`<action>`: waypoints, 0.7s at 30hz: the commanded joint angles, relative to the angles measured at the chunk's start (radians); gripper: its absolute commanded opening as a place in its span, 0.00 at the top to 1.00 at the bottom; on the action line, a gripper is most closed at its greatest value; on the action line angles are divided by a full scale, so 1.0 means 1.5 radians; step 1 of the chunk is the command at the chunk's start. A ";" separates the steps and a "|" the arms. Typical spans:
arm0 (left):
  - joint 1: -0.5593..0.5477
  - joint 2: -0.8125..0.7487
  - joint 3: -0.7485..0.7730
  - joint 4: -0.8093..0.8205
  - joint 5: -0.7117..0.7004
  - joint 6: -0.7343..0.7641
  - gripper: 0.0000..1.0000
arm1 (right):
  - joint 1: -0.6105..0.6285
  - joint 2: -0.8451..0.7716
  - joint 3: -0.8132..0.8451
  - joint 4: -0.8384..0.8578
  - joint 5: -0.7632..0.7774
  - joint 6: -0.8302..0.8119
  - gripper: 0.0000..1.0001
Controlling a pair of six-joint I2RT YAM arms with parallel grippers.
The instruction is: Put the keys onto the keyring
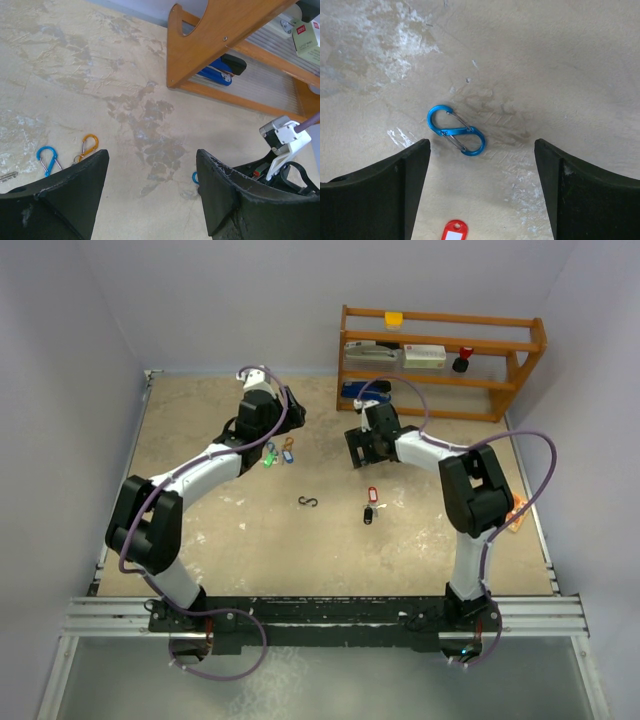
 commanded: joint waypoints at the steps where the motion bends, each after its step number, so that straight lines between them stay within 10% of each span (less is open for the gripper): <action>1: 0.004 -0.009 0.024 0.025 0.002 -0.001 0.32 | 0.010 0.005 0.040 -0.008 -0.001 -0.011 0.13; 21: 0.006 -0.013 0.024 0.022 -0.001 0.003 0.32 | 0.043 0.012 0.033 -0.022 -0.043 0.014 0.20</action>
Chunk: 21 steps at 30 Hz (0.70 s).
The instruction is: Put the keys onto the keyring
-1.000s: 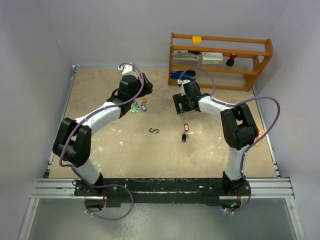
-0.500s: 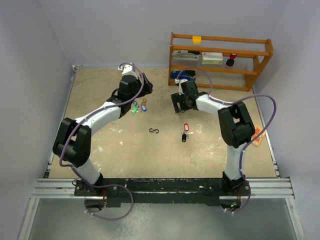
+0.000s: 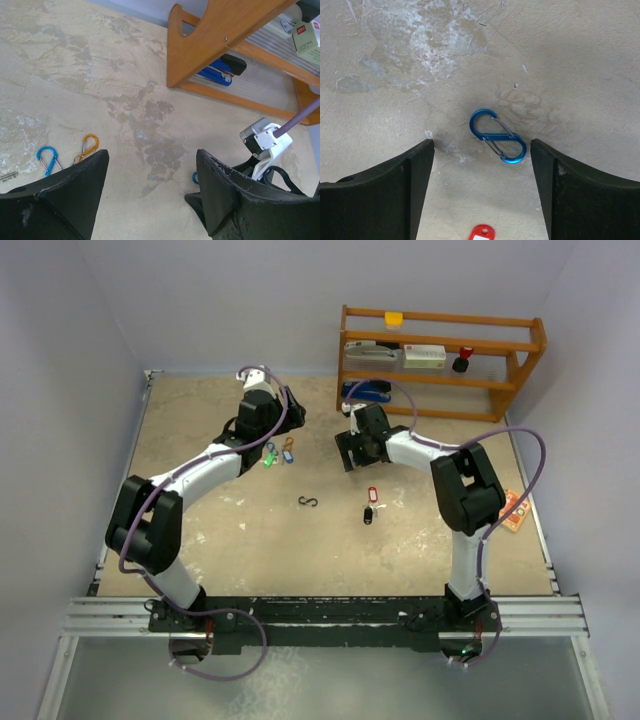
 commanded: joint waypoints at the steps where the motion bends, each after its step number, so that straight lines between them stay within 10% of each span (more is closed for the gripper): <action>1: 0.006 -0.014 0.023 0.022 -0.002 0.003 0.32 | 0.013 -0.017 -0.003 -0.003 -0.017 0.011 0.20; 21: 0.010 -0.024 0.014 0.021 -0.006 0.004 0.32 | 0.060 -0.026 -0.002 -0.024 0.029 0.034 0.21</action>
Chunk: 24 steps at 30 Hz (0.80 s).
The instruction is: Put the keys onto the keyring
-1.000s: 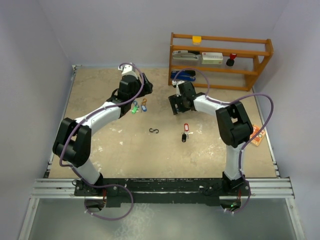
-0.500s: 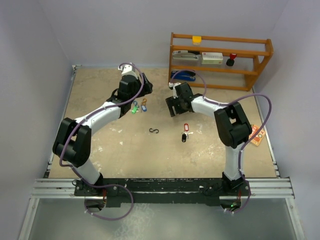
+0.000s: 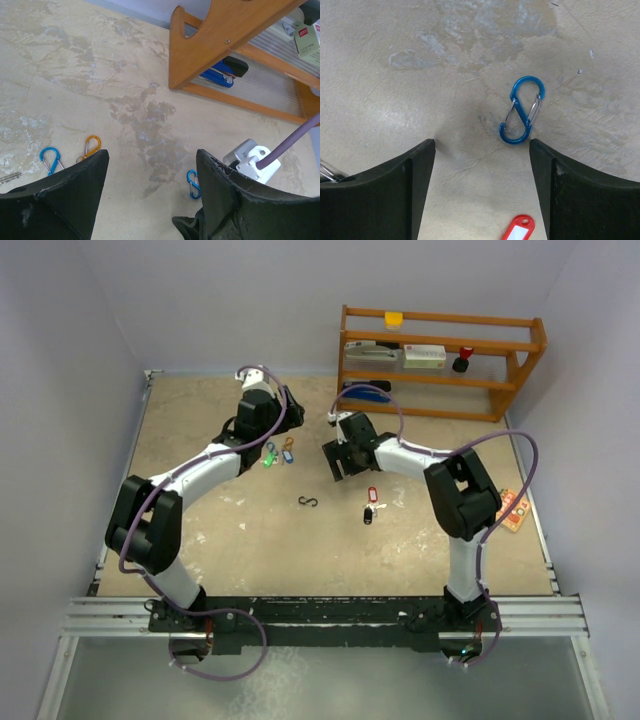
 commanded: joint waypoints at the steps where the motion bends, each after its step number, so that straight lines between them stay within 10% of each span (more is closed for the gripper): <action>1: 0.006 -0.025 0.013 0.021 -0.005 0.004 0.32 | -0.001 -0.008 0.020 -0.020 0.020 0.008 0.22; 24: 0.007 -0.029 0.011 0.018 -0.012 0.007 0.32 | -0.015 0.051 0.075 -0.020 0.068 0.041 0.38</action>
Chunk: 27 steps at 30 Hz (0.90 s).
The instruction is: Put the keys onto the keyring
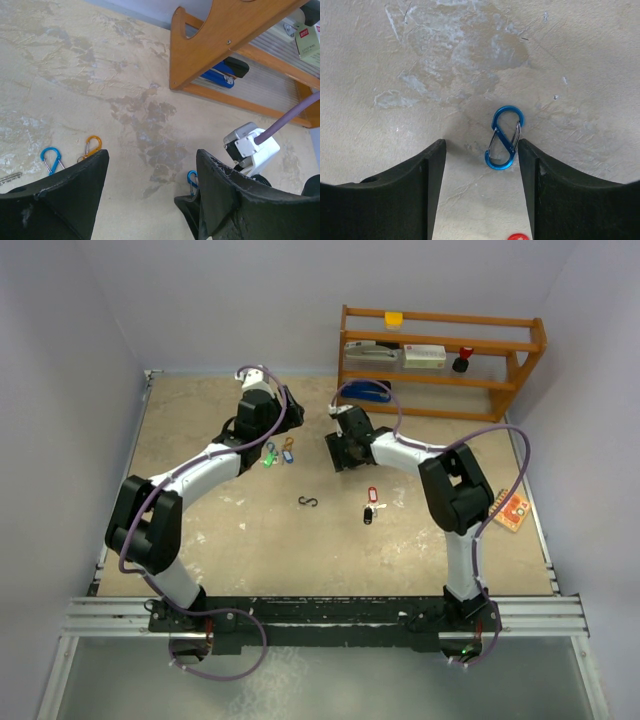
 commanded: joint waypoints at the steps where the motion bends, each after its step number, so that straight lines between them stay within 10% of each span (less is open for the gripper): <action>1: 0.007 -0.029 0.012 0.019 -0.008 0.007 0.32 | -0.011 0.008 0.016 -0.010 0.024 0.019 0.38; 27: 0.009 -0.021 0.013 0.021 -0.004 0.005 0.32 | -0.033 -0.004 -0.014 -0.005 0.025 0.032 0.51</action>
